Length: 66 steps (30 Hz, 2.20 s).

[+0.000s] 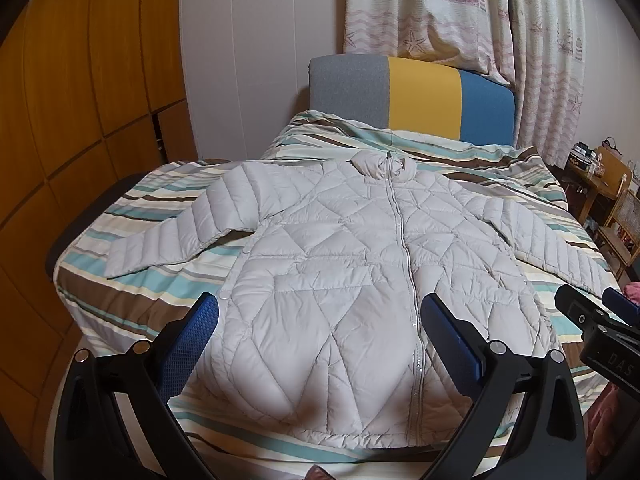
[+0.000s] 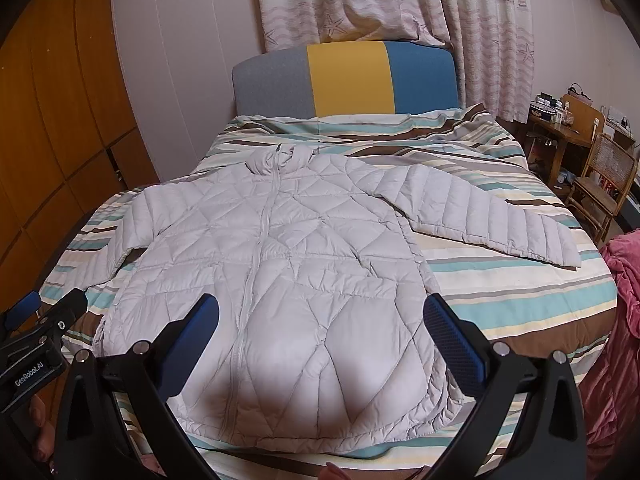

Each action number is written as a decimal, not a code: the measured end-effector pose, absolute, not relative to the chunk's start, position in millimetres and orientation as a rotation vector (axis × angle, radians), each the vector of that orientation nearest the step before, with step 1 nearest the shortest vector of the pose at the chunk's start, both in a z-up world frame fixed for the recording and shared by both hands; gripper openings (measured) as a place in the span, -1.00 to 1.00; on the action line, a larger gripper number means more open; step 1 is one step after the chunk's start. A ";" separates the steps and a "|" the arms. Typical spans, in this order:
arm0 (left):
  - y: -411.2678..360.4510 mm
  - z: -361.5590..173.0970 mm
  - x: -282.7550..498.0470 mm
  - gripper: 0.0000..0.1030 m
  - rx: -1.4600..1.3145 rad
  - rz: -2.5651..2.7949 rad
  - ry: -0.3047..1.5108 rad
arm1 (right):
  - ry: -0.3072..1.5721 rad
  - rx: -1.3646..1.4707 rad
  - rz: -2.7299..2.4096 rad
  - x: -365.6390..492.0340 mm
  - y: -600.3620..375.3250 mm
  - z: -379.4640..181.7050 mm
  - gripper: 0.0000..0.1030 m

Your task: Fold large clothes

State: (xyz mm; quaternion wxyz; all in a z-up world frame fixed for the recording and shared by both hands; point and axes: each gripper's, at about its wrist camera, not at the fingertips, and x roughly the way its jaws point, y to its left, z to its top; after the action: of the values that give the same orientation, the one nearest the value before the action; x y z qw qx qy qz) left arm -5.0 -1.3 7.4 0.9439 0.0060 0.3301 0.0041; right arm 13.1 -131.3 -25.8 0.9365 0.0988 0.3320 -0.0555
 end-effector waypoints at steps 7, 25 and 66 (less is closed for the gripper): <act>-2.1 9.2 -4.5 0.94 0.010 0.008 0.669 | 0.678 0.201 -0.113 13.3 -131.6 -23.4 0.97; 3.2 13.8 -6.5 0.94 0.005 0.007 0.659 | 0.675 0.203 -0.112 9.2 -131.6 -19.7 0.97; 3.5 -9.2 8.3 0.94 0.024 0.037 0.725 | 0.686 0.240 -0.156 30.0 -152.6 -36.8 0.97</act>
State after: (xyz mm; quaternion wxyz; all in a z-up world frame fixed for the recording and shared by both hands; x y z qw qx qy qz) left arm 8.3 3.5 -9.2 0.9348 0.0115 0.3546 0.0182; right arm 30.0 -152.6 -36.8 0.9318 0.1172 0.3350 -0.0763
